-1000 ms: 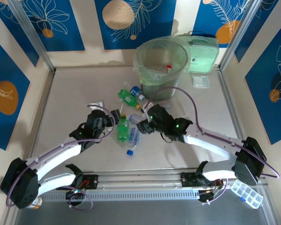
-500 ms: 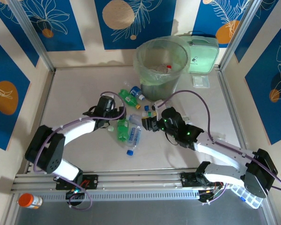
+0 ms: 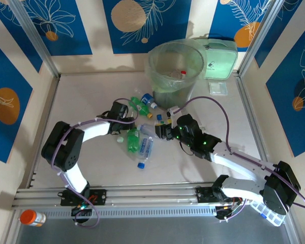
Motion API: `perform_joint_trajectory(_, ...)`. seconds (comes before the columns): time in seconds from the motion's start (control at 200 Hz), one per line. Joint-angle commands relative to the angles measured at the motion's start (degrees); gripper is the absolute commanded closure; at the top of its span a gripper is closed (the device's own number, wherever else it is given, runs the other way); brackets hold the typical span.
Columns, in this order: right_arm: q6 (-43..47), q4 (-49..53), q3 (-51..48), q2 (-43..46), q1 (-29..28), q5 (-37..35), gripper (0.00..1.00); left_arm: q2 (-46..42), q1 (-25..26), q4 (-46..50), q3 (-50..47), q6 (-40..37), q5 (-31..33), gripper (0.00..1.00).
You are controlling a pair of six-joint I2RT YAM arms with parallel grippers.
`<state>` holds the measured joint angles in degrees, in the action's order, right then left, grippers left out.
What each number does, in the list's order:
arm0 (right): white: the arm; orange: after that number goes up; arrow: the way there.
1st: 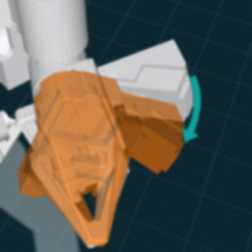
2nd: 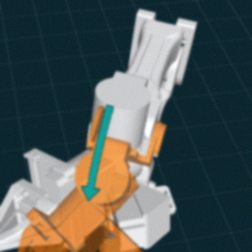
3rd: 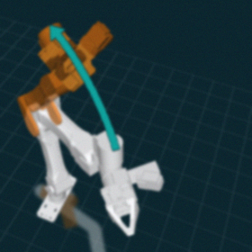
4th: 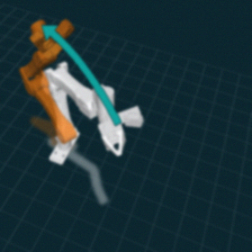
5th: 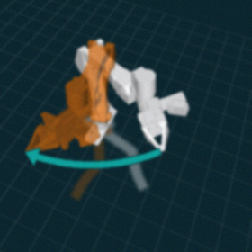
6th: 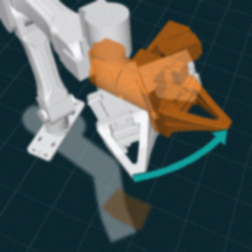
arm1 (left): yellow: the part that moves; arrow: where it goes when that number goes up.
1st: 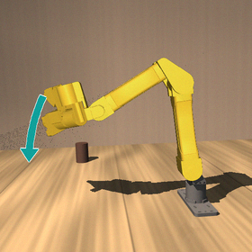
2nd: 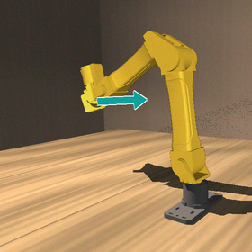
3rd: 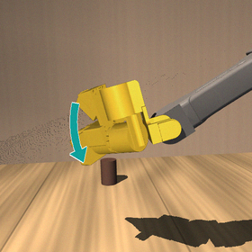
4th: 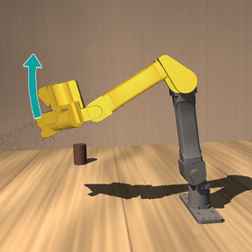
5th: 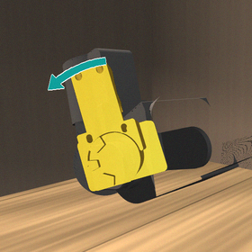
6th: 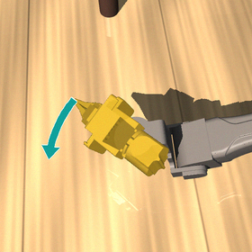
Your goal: Put the plastic bottles in the bin
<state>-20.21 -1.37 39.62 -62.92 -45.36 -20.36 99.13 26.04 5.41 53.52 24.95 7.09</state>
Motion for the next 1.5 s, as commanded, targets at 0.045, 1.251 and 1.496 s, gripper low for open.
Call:
perform_joint_trajectory(0.045, -0.88, -0.46, 0.53, -0.77, 0.79, 1.9, 0.33, 1.5, -0.73, 2.21, 2.18, -1.66, -0.14, 0.3)
perform_joint_trajectory(1.251, -9.47, -10.38, -6.89, 7.32, 7.26, 15.31, 0.29, -37.19, 19.5, -18.87, -18.9, -10.81, 5.71, 0.71)
perform_joint_trajectory(1.496, -11.65, -15.4, -9.41, 8.47, 7.92, 19.56, 0.12, -33.42, 24.14, -34.06, -24.86, -13.98, 3.7, 0.72)
